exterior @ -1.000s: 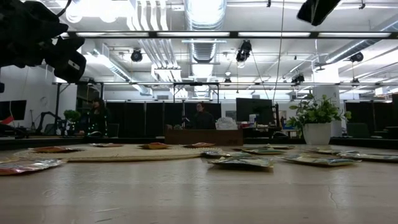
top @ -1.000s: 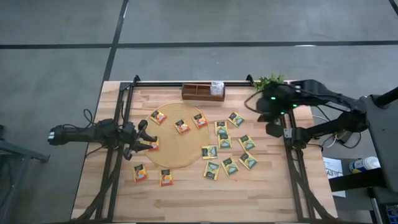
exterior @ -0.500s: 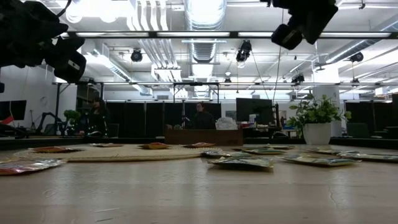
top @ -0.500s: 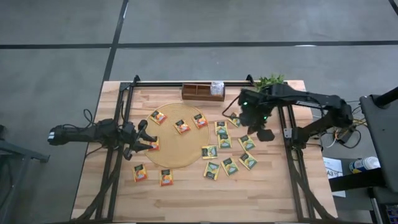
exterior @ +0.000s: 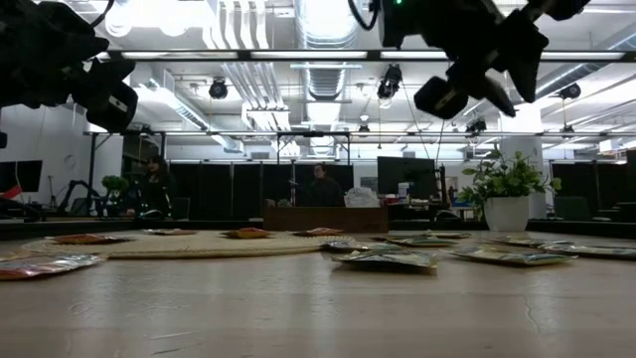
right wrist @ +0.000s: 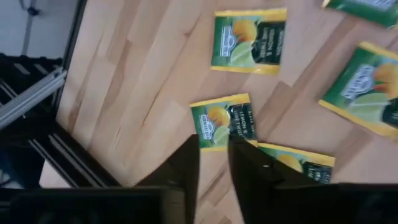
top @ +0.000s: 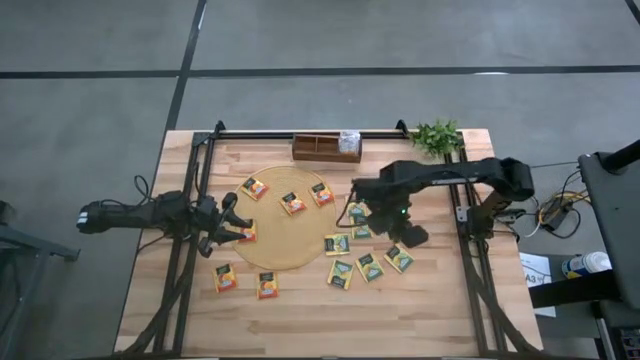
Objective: Pick & Place Tea
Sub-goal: Put the yellow tea bag into the middle section of the wooden organizer
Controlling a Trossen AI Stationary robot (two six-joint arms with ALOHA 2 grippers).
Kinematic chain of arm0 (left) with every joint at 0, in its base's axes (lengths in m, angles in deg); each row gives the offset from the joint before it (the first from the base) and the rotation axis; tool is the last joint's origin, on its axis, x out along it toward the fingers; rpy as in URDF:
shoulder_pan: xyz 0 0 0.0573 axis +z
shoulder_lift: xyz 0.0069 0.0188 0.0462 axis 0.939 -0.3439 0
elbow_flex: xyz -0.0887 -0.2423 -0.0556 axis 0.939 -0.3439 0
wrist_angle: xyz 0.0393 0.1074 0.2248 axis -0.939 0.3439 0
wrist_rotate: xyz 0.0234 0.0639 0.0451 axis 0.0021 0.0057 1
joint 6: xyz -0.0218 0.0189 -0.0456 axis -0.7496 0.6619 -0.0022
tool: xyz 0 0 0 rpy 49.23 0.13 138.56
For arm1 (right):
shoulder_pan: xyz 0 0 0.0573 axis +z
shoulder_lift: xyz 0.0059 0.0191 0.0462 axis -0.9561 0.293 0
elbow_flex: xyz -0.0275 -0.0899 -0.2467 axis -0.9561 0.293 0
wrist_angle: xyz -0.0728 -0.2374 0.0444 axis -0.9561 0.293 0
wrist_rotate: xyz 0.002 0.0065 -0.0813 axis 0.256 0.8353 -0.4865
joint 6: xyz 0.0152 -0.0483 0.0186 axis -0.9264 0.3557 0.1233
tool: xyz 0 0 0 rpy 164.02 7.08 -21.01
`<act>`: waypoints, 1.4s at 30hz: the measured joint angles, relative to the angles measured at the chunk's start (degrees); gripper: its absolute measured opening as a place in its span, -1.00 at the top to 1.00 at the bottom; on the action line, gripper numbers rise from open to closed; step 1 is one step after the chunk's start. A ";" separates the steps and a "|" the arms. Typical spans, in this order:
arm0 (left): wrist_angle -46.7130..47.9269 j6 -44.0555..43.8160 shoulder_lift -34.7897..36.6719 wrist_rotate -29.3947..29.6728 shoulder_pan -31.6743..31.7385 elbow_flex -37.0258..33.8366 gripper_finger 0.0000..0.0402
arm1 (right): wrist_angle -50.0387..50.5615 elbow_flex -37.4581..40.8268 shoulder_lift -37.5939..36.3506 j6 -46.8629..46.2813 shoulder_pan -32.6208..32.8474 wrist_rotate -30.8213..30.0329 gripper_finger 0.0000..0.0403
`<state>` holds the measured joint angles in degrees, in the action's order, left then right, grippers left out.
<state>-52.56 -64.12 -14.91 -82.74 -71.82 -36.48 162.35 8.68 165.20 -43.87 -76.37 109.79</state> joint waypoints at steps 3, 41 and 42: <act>-0.02 0.00 0.00 0.00 0.00 0.00 0.31 | -0.32 0.00 2.61 0.80 0.75 1.09 0.33; 0.00 0.00 0.00 0.01 0.02 0.04 0.31 | -27.92 23.30 7.54 -1.16 2.39 -1.86 -0.10; 0.00 0.00 0.00 0.02 0.01 0.04 0.31 | -28.07 23.16 7.33 -1.27 2.39 -1.87 -0.10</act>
<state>-52.56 -64.12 -14.91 -82.71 -71.81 -36.44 134.28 31.84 172.53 -45.14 -73.98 107.92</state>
